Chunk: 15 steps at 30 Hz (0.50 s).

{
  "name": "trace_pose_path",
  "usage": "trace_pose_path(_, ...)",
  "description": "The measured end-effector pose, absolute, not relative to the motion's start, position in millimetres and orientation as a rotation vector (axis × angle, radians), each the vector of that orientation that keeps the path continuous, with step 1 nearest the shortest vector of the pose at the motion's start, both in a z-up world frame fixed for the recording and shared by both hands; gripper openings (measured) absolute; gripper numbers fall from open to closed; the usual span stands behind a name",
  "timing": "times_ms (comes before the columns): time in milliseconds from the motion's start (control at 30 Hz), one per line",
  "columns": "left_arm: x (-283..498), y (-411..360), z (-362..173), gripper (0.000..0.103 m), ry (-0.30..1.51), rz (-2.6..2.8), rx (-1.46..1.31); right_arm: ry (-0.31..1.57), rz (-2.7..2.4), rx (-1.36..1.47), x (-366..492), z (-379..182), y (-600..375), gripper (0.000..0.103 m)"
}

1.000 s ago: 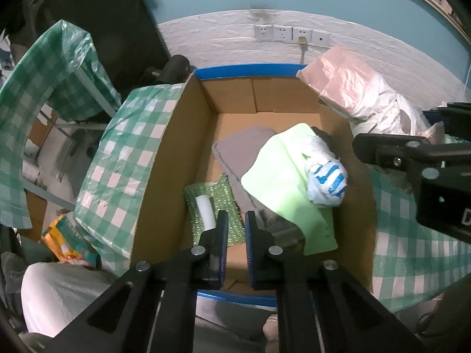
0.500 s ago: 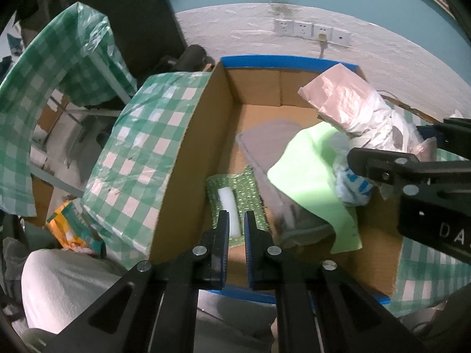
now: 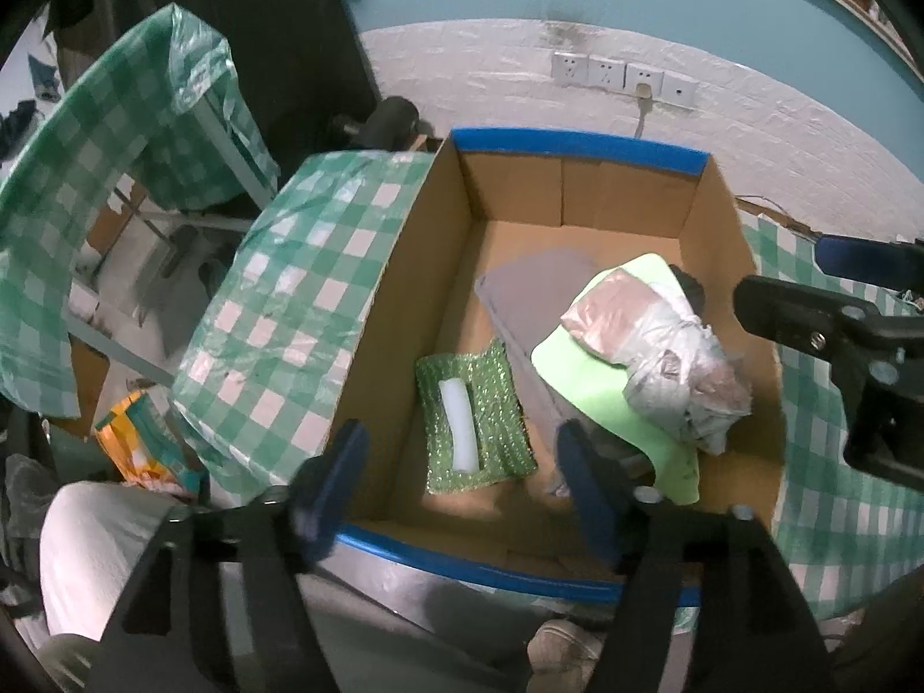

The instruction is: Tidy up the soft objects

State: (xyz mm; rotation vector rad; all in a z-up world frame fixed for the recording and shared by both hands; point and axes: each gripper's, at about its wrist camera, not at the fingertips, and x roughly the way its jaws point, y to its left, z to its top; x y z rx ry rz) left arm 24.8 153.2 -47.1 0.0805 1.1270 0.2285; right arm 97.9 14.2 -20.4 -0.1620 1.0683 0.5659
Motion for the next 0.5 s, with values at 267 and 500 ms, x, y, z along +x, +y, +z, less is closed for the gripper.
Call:
trace_pose_path(267, 18.4, 145.2, -31.4, 0.087, 1.088, 0.198, 0.071, 1.027, 0.507, -0.132, 78.5, 0.1, -16.9, 0.078)
trace_pose_path(500, 12.8, 131.8, -17.1, 0.091, 1.04, 0.186, 0.108, 0.996, 0.48, -0.099, 64.0, 19.7, -48.0, 0.078)
